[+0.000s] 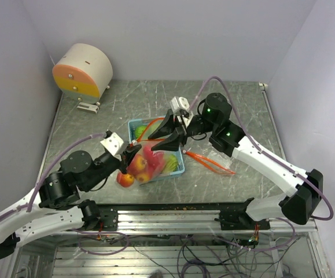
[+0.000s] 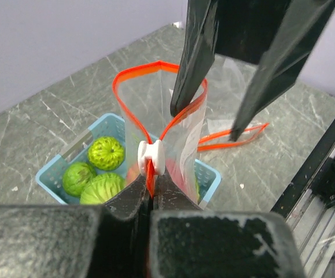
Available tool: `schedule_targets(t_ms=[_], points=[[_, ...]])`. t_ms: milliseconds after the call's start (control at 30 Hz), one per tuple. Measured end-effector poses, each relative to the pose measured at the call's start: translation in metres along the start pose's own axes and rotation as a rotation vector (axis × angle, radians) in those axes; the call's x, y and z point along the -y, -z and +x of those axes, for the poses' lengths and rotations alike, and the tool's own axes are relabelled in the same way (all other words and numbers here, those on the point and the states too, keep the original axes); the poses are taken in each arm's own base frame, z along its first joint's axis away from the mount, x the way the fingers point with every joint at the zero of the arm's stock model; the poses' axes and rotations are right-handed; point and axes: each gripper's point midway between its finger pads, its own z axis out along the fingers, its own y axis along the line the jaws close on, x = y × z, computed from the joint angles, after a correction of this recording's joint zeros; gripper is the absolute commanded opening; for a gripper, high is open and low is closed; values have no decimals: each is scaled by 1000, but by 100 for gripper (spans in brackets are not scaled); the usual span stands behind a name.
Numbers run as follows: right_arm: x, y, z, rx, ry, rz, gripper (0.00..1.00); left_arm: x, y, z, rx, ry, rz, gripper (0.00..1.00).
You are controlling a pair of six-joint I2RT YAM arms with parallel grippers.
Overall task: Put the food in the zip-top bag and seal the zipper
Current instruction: Zip the zipper food storage bag.
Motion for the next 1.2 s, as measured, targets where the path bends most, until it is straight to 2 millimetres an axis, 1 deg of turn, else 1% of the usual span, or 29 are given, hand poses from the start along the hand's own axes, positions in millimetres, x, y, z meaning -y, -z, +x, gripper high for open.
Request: schedule_targets(t_ms=[33,67,133,200,300,367,533,700,800,933,1100,1200], points=[[-2,1,-2,2,13,-5,48,0,-1,3,-13,-6,-1,7],[-4,1,-4,6,30,-9,49,1,-2,6,-27,-10,0,7],[-9,4,-13,20,74,-18,49,1,-4,11,-44,-17,1,7],[-14,5,-22,36,108,-36,48,2,-4,11,-44,-17,6,7],[-14,2,-33,52,135,-65,47,3,-1,8,-35,-14,14,7],[-10,-3,-37,62,140,-87,47,3,1,6,-25,-11,20,7],[-1,-13,-25,69,78,-136,46,6,0,9,-35,-13,37,7],[6,-20,-18,83,18,-172,45,9,-2,12,-48,-17,50,7],[6,-25,-16,87,-4,-196,45,10,-3,12,-49,-17,52,7],[1,-33,-19,95,-4,-229,43,10,-3,12,-50,-17,52,7],[-6,-40,-19,96,-7,-263,37,10,-2,12,-53,-18,52,7],[-6,-42,-18,93,-10,-268,35,10,-2,13,-56,-19,52,7]])
